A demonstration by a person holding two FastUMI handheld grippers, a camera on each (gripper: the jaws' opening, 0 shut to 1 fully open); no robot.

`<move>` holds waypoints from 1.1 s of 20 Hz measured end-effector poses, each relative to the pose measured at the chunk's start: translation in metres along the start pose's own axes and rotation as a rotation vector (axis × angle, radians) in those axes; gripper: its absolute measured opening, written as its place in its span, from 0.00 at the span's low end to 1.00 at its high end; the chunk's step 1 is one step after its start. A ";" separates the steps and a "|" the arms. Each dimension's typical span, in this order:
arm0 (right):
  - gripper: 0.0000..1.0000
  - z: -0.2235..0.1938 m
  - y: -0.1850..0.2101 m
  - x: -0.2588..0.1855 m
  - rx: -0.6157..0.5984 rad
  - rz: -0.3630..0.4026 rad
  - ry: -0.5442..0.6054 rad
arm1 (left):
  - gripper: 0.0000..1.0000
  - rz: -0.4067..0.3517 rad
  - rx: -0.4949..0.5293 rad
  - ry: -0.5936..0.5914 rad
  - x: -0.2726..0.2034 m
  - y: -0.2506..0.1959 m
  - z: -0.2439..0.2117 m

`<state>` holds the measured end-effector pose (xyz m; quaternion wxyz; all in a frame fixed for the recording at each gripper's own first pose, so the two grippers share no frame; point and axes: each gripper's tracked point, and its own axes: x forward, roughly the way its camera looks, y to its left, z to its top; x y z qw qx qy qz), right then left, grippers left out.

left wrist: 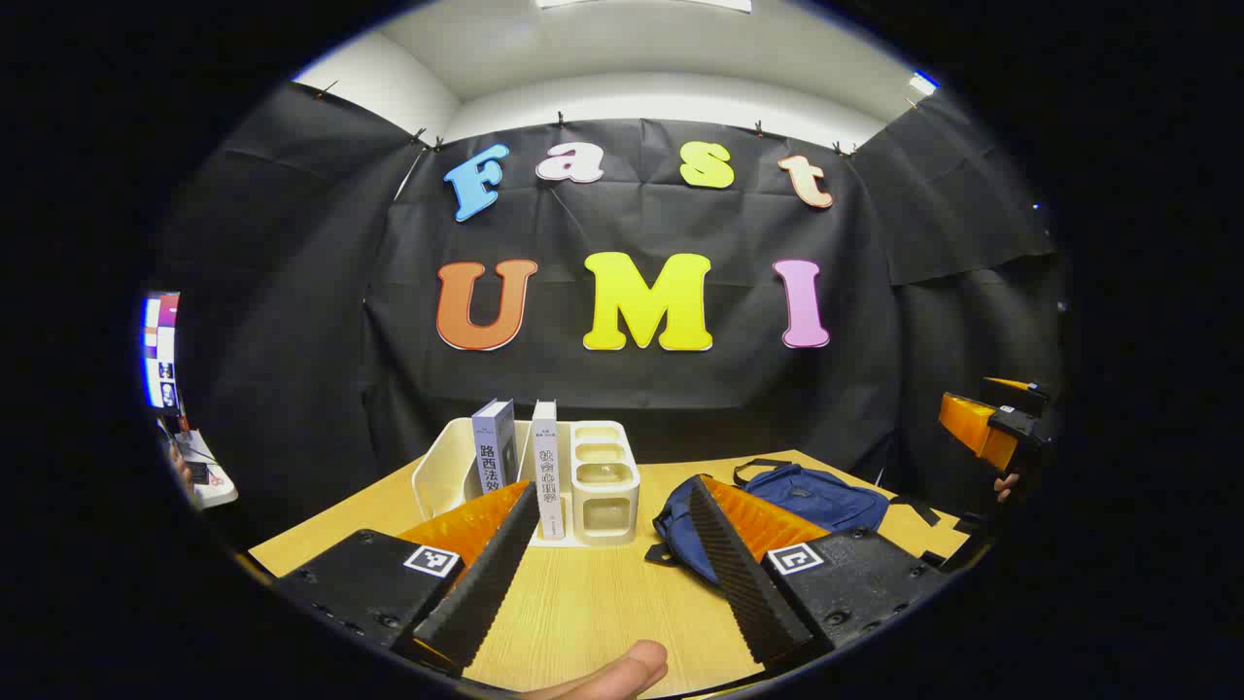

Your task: Open the schoolbag, grab two books from the bookshelf and put them into the schoolbag.

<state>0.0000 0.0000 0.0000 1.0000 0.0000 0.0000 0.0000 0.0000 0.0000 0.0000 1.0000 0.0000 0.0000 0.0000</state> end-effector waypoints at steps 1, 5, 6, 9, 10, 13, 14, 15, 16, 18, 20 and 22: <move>0.95 0.000 0.004 -0.002 -0.017 0.005 0.007 | 0.99 0.014 0.019 -0.014 -0.003 0.007 0.005; 0.97 0.001 0.017 -0.006 -0.077 0.014 0.022 | 0.99 0.067 0.066 -0.058 -0.007 0.028 0.016; 0.98 0.000 0.019 -0.006 -0.079 0.020 0.028 | 0.99 0.067 0.068 -0.061 -0.007 0.028 0.015; 0.95 -0.004 0.024 -0.007 -0.079 0.032 0.047 | 0.98 0.071 0.059 -0.053 -0.007 0.032 0.013; 0.95 -0.005 0.026 -0.007 -0.080 0.037 0.052 | 0.98 0.069 0.054 -0.047 -0.007 0.033 0.011; 0.95 -0.009 0.028 -0.007 -0.085 0.048 0.067 | 0.98 0.072 0.046 -0.027 -0.006 0.033 0.006; 0.98 -0.008 0.030 -0.007 -0.085 0.050 0.068 | 0.99 0.078 0.045 -0.024 -0.006 0.034 0.006; 0.95 -0.008 0.031 -0.007 -0.087 0.053 0.069 | 0.99 0.083 0.044 -0.022 -0.006 0.035 0.006; 0.95 -0.009 0.030 -0.008 -0.091 0.052 0.070 | 0.99 0.088 0.043 -0.022 -0.007 0.037 0.005; 0.95 -0.010 0.031 -0.007 -0.098 0.050 0.073 | 0.99 0.094 0.045 -0.017 -0.006 0.039 0.004; 0.95 -0.010 0.033 -0.007 -0.096 0.054 0.076 | 0.99 0.096 0.044 -0.015 -0.004 0.042 0.004; 0.95 -0.010 0.034 -0.007 -0.098 0.054 0.078 | 0.99 0.098 0.044 -0.015 -0.004 0.043 0.003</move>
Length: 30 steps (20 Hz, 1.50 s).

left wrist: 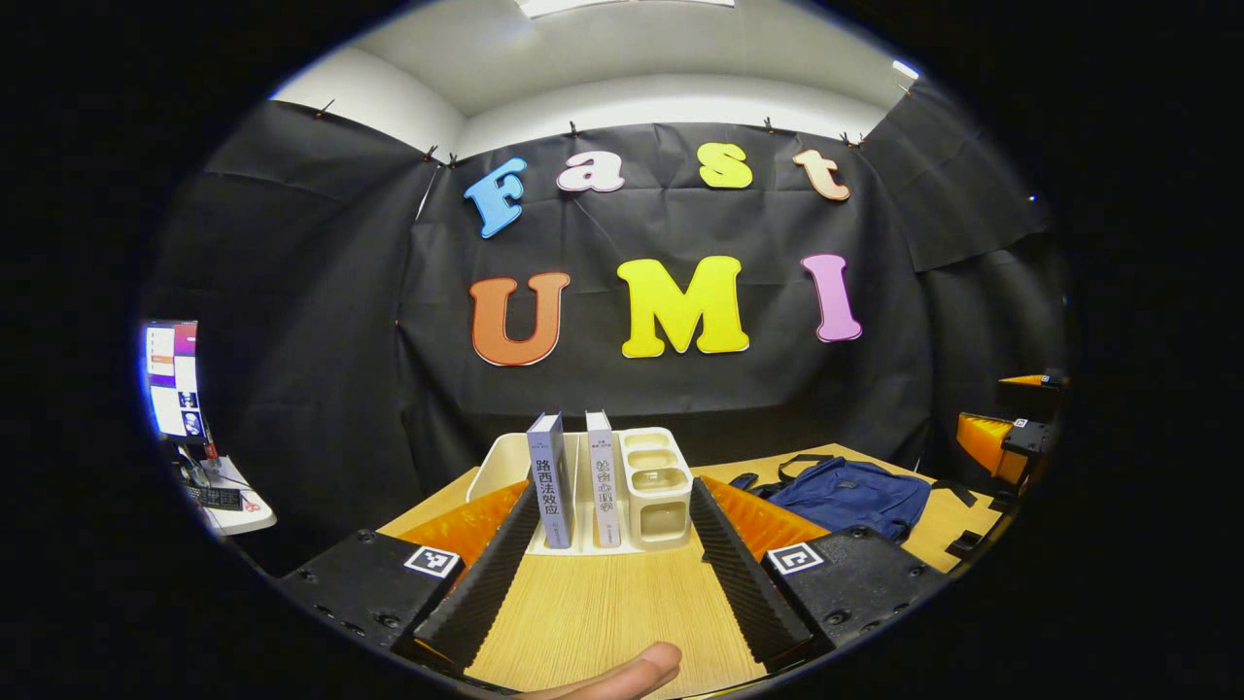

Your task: Open the schoolbag, grab two books from the bookshelf and put them into the schoolbag.

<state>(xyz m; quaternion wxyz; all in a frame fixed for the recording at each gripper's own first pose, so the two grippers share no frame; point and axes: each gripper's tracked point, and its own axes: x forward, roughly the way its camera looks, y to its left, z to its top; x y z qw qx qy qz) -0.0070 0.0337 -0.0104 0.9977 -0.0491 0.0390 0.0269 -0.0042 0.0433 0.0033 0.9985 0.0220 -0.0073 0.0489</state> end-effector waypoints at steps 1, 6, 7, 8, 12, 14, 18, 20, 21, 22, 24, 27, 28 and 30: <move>0.95 -0.001 0.001 0.000 -0.004 0.000 0.003 | 0.99 0.000 0.001 0.002 0.000 0.000 0.000; 0.93 -0.014 0.012 0.006 -0.021 0.015 0.036 | 0.99 0.001 0.011 0.002 0.002 0.002 -0.001; 0.95 -0.017 0.016 0.008 -0.019 0.020 0.046 | 0.99 0.003 0.011 0.002 0.002 0.003 -0.001; 0.95 -0.021 0.022 0.009 -0.010 0.033 0.059 | 0.98 0.004 0.010 0.003 0.002 0.002 -0.001; 0.95 -0.038 0.058 0.021 -0.056 0.084 0.109 | 0.98 0.010 0.007 0.010 0.003 0.005 -0.004; 0.98 -0.054 0.084 0.031 -0.089 0.123 0.149 | 0.98 0.017 0.005 0.015 0.005 0.009 -0.005; 0.99 -0.097 0.132 0.057 -0.182 0.190 0.270 | 0.98 0.030 -0.001 0.019 0.006 0.016 -0.008; 0.96 -0.114 0.151 0.068 -0.243 0.210 0.299 | 0.98 0.035 -0.008 0.023 0.008 0.019 -0.008; 0.96 -0.122 0.160 0.072 -0.266 0.223 0.314 | 0.98 0.043 -0.012 0.026 0.009 0.022 -0.010; 0.96 -0.133 0.171 0.075 -0.285 0.239 0.339 | 0.98 0.052 -0.013 0.029 0.010 0.026 -0.011; 0.99 -0.151 0.188 0.083 -0.323 0.259 0.388 | 0.99 0.070 -0.017 0.036 0.011 0.033 -0.013; 0.98 -0.172 0.198 0.103 -0.422 0.253 0.444 | 0.98 0.073 -0.031 0.039 0.010 0.035 -0.014; 0.96 -0.176 0.200 0.110 -0.453 0.254 0.454 | 0.98 0.071 -0.033 0.039 0.011 0.035 -0.015; 0.99 -0.184 0.203 0.115 -0.503 0.233 0.476 | 0.99 0.068 -0.035 0.042 0.012 0.035 -0.015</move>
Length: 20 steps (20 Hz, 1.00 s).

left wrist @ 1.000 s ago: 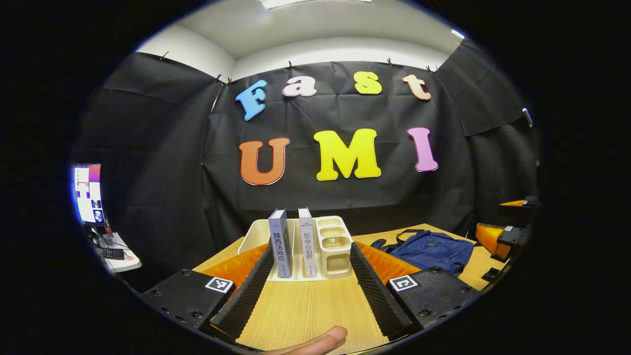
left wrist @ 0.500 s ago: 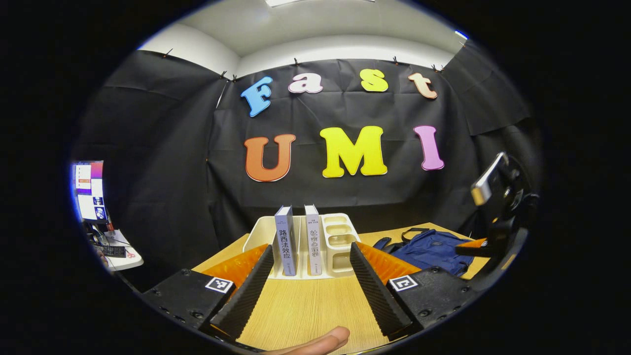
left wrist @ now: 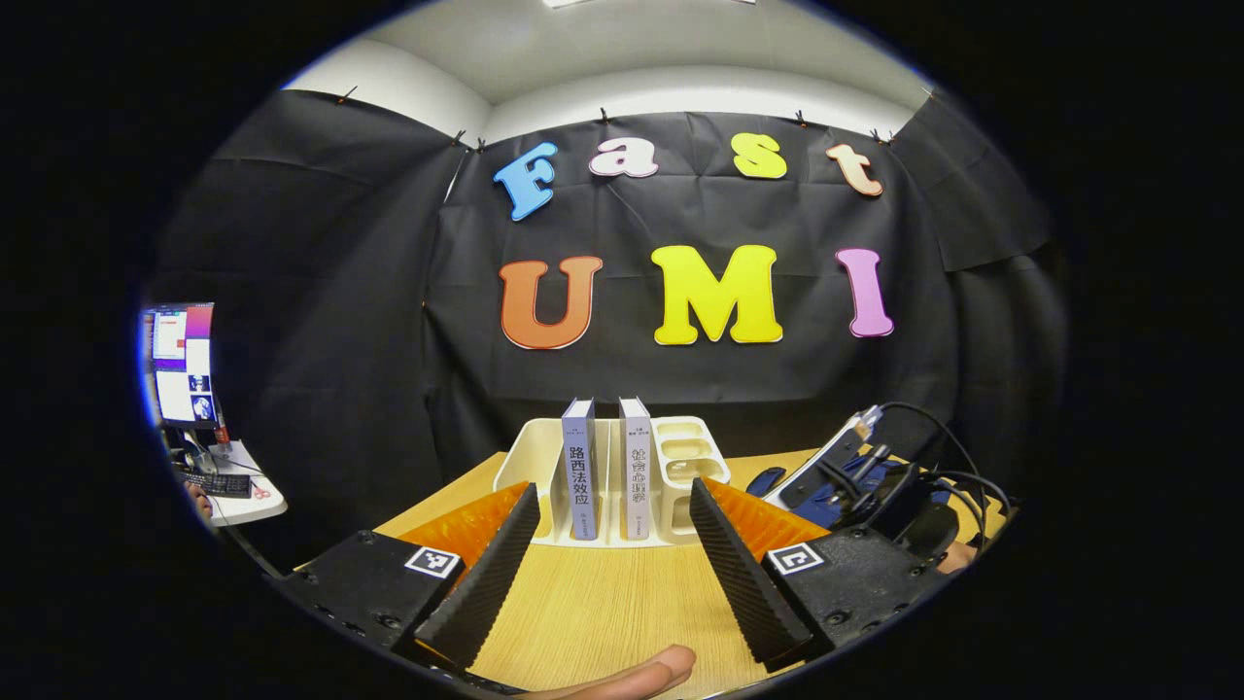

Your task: Open the schoolbag, grab two books from the bookshelf and put them into the schoolbag.

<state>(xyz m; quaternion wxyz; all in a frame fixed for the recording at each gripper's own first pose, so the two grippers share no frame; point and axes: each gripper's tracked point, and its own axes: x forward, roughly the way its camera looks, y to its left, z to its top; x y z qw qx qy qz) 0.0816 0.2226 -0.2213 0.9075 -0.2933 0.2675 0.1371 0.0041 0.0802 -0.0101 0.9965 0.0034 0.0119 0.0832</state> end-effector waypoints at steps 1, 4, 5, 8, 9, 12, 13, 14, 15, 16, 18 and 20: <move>0.91 -0.002 0.003 0.004 -0.013 0.000 0.014 | 0.99 -0.003 -0.001 0.002 -0.001 -0.001 0.000; 0.95 -0.009 0.001 0.020 -0.038 -0.038 0.063 | 0.98 -0.011 0.001 -0.003 0.000 -0.001 0.001; 0.99 -0.011 0.002 0.023 -0.042 -0.044 0.076 | 0.99 -0.009 0.002 -0.004 -0.001 -0.001 0.002; 0.92 -0.009 0.000 0.028 -0.081 -0.071 0.084 | 0.99 -0.007 0.004 -0.008 0.000 -0.001 0.002; 0.91 -0.007 -0.001 0.028 -0.103 -0.077 0.083 | 0.99 -0.006 0.003 -0.006 0.000 -0.001 0.002; 0.84 -0.011 -0.006 0.030 -0.131 -0.104 0.110 | 0.98 -0.001 -0.002 0.002 0.001 0.000 -0.001; 0.76 -0.011 -0.012 0.028 -0.119 -0.125 0.118 | 0.98 0.001 -0.003 0.003 0.001 0.001 -0.001; 0.83 -0.009 -0.015 0.025 -0.105 -0.135 0.122 | 0.98 0.005 -0.007 0.005 0.001 0.001 -0.001; 0.76 -0.005 -0.017 0.021 -0.101 -0.138 0.118 | 0.98 0.005 -0.009 0.010 0.002 0.001 -0.003; 0.83 0.001 -0.024 0.016 -0.109 -0.152 0.106 | 0.98 0.005 -0.012 0.013 0.002 0.001 -0.004; 0.77 0.015 -0.038 0.009 -0.129 -0.194 0.062 | 0.99 0.005 -0.015 0.017 0.002 0.002 -0.004; 0.76 0.019 -0.044 0.013 -0.135 -0.216 0.062 | 0.98 0.009 -0.016 0.014 0.002 0.002 -0.003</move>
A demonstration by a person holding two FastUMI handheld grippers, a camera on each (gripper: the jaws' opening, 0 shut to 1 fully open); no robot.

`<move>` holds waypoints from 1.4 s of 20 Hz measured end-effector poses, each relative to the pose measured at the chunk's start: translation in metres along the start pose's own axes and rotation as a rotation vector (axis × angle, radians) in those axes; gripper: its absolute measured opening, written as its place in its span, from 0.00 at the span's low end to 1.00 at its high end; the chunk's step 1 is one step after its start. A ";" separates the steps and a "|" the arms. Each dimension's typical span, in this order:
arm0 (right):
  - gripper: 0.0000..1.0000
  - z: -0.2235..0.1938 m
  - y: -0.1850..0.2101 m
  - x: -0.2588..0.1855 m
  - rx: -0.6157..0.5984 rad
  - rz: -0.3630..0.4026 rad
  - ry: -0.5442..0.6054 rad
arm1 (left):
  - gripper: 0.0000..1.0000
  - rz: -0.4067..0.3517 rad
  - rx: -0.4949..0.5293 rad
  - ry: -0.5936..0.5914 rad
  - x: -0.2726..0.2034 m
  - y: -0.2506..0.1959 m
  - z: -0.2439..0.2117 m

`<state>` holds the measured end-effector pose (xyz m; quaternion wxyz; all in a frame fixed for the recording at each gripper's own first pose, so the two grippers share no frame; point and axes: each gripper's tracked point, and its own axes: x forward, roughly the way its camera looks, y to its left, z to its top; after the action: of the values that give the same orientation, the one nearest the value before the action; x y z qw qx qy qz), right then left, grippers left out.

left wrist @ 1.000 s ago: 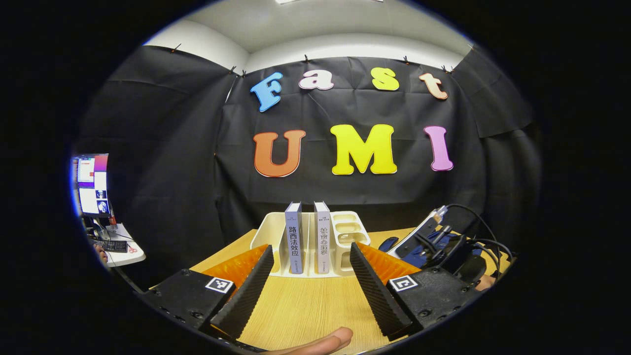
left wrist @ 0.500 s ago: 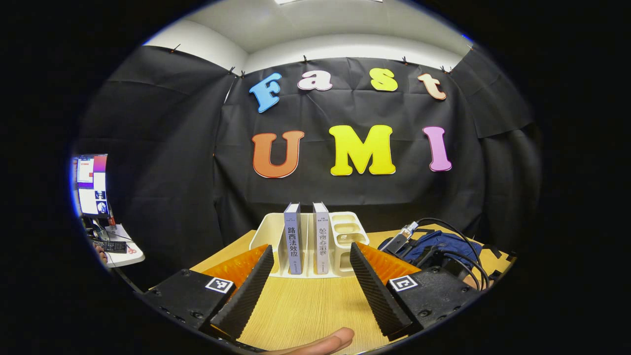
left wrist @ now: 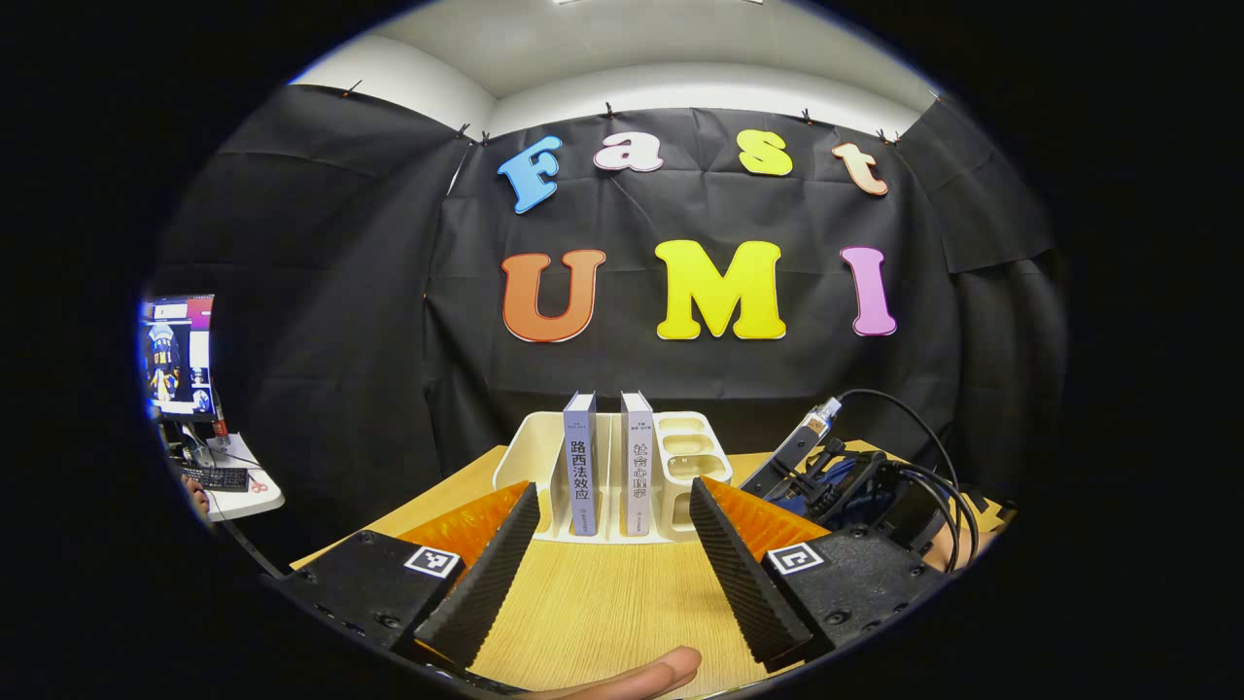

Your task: Open the schoolbag, grab two books from the bookshelf and put them into the schoolbag.

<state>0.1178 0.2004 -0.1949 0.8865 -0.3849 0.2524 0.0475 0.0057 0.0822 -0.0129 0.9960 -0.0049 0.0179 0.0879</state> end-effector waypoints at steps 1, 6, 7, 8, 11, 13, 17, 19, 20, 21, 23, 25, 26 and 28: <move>0.77 -0.002 0.005 0.006 -0.001 0.013 0.016 | 0.98 0.000 0.000 -0.001 0.000 0.000 0.000; 0.44 -0.001 0.006 0.030 -0.007 -0.003 0.038 | 0.99 0.004 0.009 0.002 0.002 0.000 -0.002; 0.42 -0.001 0.005 0.035 -0.008 0.006 0.036 | 0.99 0.006 0.012 0.006 0.003 0.000 -0.003; 0.41 0.001 0.002 0.033 0.003 0.009 0.042 | 0.98 0.008 0.009 0.017 0.005 0.000 -0.008; 0.13 0.007 -0.012 0.038 0.048 0.030 0.016 | 0.98 0.020 -0.007 0.057 0.016 0.000 -0.019; 0.08 0.011 -0.022 0.040 0.060 0.050 -0.006 | 0.99 0.026 0.009 0.041 0.018 0.003 -0.016; 0.08 0.017 -0.063 0.042 0.144 0.069 -0.044 | 0.99 0.055 0.012 0.045 0.029 0.022 -0.023; 0.08 0.018 -0.086 0.046 0.185 0.064 -0.073 | 0.99 0.075 0.002 0.061 0.032 0.030 -0.028; 0.08 0.018 -0.094 0.048 0.205 0.068 -0.090 | 0.99 0.101 0.008 0.050 0.035 0.040 -0.026; 0.08 0.017 -0.101 0.051 0.226 0.071 -0.105 | 0.99 0.136 0.016 0.046 0.036 0.051 -0.025; 0.08 0.012 -0.111 0.055 0.255 0.090 -0.121 | 0.99 0.174 0.016 0.061 0.036 0.065 -0.030; 0.08 0.009 -0.126 0.059 0.295 0.098 -0.145 | 0.99 0.215 0.033 0.044 0.037 0.076 -0.026; 0.04 0.009 -0.137 0.060 0.311 0.098 -0.162 | 1.00 0.211 0.037 0.034 0.041 0.077 -0.025; 0.08 0.010 -0.158 0.061 0.327 0.099 -0.186 | 0.99 0.166 0.005 0.062 0.049 0.066 -0.033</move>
<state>0.2188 0.0908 -0.1147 0.9533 -0.2167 0.1923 0.0850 0.0415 0.1554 -0.0484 0.9842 -0.0035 0.0493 0.1700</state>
